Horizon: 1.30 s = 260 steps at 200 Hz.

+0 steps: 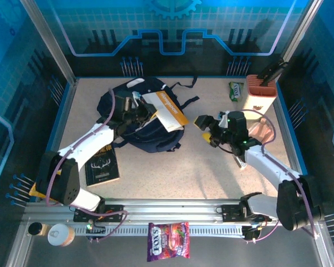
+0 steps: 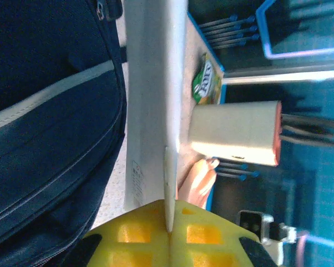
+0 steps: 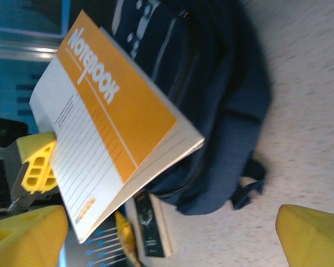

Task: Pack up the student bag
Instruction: Pass the book.

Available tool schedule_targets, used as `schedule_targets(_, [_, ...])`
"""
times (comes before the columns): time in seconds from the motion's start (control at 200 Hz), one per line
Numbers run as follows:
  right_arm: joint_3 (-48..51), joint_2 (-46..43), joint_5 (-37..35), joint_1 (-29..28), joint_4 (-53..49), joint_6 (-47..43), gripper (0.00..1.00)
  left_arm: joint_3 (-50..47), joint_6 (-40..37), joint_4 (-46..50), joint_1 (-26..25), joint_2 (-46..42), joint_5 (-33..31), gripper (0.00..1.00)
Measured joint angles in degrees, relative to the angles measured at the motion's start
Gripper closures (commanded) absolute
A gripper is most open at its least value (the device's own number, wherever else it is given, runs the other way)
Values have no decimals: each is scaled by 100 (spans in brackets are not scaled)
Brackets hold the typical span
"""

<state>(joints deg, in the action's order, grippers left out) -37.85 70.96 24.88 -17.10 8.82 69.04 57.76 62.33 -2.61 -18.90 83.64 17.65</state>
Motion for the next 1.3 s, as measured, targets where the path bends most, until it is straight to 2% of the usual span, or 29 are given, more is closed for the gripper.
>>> schedule_targets(0.255, [98,850,-341,-955,1886,1482,6,-468,833,-748,9,-120,-155,100])
schedule_targets(0.615, [-11,1390,-1054,-1338,2830,2483,24,-470,1268,-1099,9,-120,-160,100])
schedule_targets(0.835, [-341,1794,-1204,-1338,3357,2754,43,-472,1351,-1145,9,-120,-157,100])
schedule_targets(1.181, [-402,2118,-1261,-1333,3963,3003,78,-579,1410,-1121,9,-120,-199,100])
schedule_targets(1.301, [-400,2116,-1279,-1322,4011,2994,90,-616,1408,-1093,9,-122,-227,94])
